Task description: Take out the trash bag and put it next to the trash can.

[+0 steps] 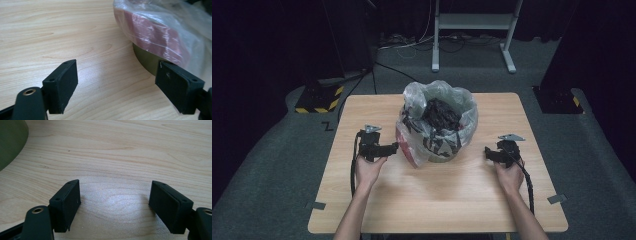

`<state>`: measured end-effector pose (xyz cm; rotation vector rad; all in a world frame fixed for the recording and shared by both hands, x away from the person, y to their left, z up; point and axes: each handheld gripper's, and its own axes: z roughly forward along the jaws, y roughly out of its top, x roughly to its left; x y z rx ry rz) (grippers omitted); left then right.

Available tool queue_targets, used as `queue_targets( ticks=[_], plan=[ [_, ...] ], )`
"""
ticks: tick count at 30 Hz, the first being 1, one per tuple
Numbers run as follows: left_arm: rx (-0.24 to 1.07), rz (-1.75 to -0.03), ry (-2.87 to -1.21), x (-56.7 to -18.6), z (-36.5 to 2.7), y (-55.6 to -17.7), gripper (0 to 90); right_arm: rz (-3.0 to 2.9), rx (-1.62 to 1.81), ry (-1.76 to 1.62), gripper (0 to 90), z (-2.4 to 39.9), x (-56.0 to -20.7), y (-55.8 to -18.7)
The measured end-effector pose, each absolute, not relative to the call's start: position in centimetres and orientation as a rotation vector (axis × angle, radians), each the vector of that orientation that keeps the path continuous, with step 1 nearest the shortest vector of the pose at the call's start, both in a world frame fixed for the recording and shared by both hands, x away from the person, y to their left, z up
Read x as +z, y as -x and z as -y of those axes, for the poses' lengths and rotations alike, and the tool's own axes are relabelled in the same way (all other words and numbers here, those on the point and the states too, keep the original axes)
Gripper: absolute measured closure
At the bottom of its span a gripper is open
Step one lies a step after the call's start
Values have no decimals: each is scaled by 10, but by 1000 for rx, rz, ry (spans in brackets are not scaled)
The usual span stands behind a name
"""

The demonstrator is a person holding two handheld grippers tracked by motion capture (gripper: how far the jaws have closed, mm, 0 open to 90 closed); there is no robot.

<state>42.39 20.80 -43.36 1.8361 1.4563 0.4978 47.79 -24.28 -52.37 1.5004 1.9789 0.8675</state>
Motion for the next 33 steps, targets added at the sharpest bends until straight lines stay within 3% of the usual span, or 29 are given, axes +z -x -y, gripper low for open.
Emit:
queue_targets(
  ticks=[14, 33],
  plan=[
    [488, -1377, -1783, -385, -208, -410, 148, -1983, 870, -1491, 259, 243, -524, -478],
    [491, -1288, -1753, -330, -175, -424, 160, -1984, 872, -1491, 261, 243, -524, -478]
  ],
)
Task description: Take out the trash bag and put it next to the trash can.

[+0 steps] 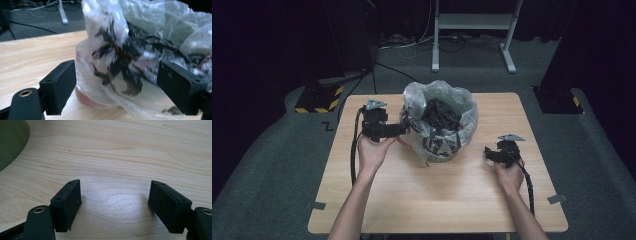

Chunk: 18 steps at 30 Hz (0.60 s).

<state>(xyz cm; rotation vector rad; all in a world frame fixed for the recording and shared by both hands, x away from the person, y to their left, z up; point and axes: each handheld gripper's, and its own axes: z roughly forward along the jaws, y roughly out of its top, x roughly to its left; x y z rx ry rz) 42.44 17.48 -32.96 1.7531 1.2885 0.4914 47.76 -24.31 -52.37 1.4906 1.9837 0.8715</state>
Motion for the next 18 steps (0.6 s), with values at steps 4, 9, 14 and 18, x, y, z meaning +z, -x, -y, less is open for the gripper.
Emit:
queue_targets(
  ticks=[4, 9, 14, 18],
  plan=[
    [508, -1289, -1744, -320, -169, -430, 159, -1984, 872, -1491, 262, 243, -524, -478],
    [546, -1324, -1814, -311, -154, -448, 164, -1983, 873, -1492, 262, 243, -524, -478],
    [571, -1360, -1852, -313, -141, -464, 173, -1983, 872, -1491, 262, 243, -524, -478],
    [619, -1370, -1868, -315, -134, -472, 241, -1984, 873, -1491, 262, 243, -524, -478]
  ],
)
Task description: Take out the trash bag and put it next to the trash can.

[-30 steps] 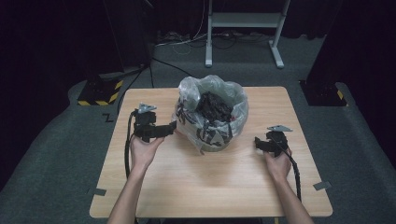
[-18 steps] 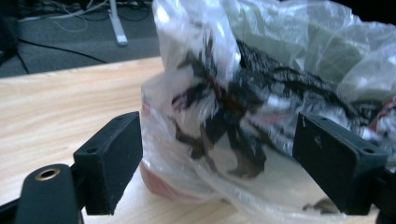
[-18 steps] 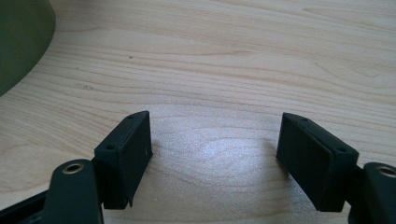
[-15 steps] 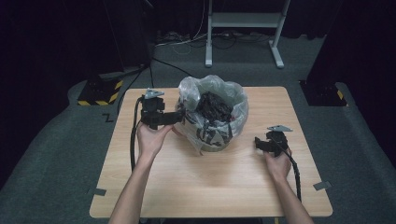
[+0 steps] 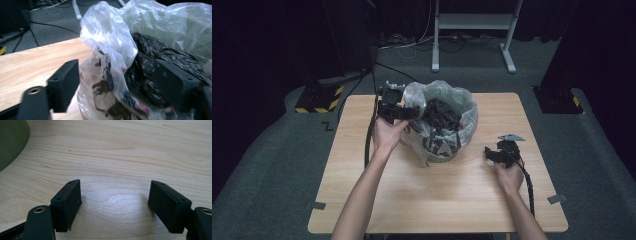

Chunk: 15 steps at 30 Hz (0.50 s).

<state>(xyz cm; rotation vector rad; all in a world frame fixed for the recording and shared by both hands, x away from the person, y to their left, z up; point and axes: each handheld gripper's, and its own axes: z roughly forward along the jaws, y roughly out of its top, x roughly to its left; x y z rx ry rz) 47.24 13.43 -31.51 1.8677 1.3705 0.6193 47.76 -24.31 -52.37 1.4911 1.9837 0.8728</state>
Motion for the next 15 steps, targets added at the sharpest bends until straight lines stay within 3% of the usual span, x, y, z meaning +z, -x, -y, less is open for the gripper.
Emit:
queue_targets(
  ticks=[5, 15],
  plan=[
    [737, -1413, -1927, -318, -126, -482, 412, -1985, 875, -1490, 273, 243, -524, -477],
    [786, -1381, -1982, -320, -121, -485, 815, -1991, 882, -1476, 313, 242, -523, -477]
  ],
)
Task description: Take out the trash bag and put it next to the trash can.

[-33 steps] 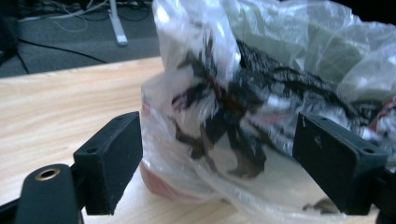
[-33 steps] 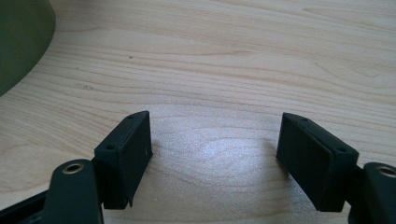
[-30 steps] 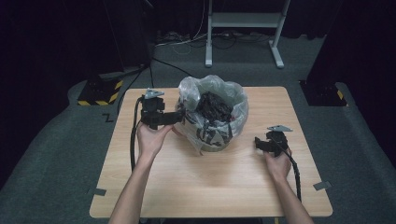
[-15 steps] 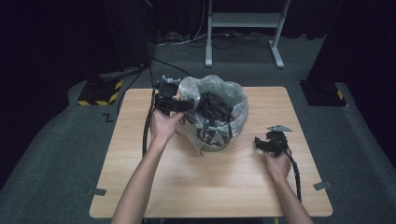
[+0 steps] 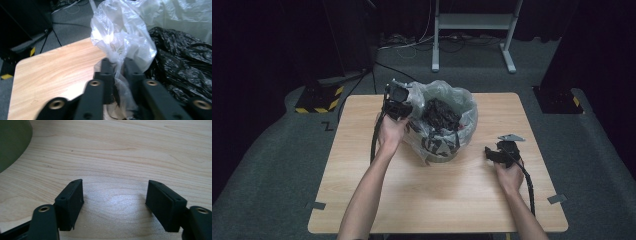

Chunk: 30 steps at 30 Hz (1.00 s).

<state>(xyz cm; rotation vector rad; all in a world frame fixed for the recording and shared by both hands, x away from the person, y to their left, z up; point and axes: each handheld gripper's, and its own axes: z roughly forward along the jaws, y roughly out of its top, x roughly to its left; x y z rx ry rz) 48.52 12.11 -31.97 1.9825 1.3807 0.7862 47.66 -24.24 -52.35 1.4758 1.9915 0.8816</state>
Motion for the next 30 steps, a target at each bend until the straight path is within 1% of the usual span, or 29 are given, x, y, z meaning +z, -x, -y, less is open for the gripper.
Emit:
queue_targets(
  ticks=[2, 3, 6, 7, 8, 9, 13, 18, 24, 30],
  plan=[
    [782, -1377, -1977, -320, -120, -485, 861, -1993, 884, -1474, 315, 242, -523, -476],
    [761, -1344, -1989, -319, -119, -485, 873, -1992, 884, -1473, 317, 242, -523, -476],
    [724, -1304, -1977, -319, -117, -484, 883, -1991, 884, -1474, 322, 242, -523, -476],
    [713, -1286, -1975, -318, -117, -484, 885, -1992, 883, -1478, 341, 242, -523, -476],
    [699, -1271, -1969, -317, -117, -484, 885, -2016, 873, -1485, 416, 243, -521, -475],
    [682, -1260, -1956, -317, -117, -484, 886, -2023, 873, -1501, 426, 244, -518, -474],
    [615, -1216, -1930, -319, -120, -486, 886, -2078, 976, -1558, 375, 246, -506, -472],
    [544, -1188, -1918, -325, -121, -489, 887, -2079, 1072, -1460, 366, 243, -462, -464],
    [530, -1180, -1903, -327, -121, -489, 886, -2093, 1160, -1363, 359, 233, -408, -462],
    [532, -1173, -1915, -326, -123, -486, 886, -2091, 1277, -1323, 329, 223, -368, -469]
  ],
)
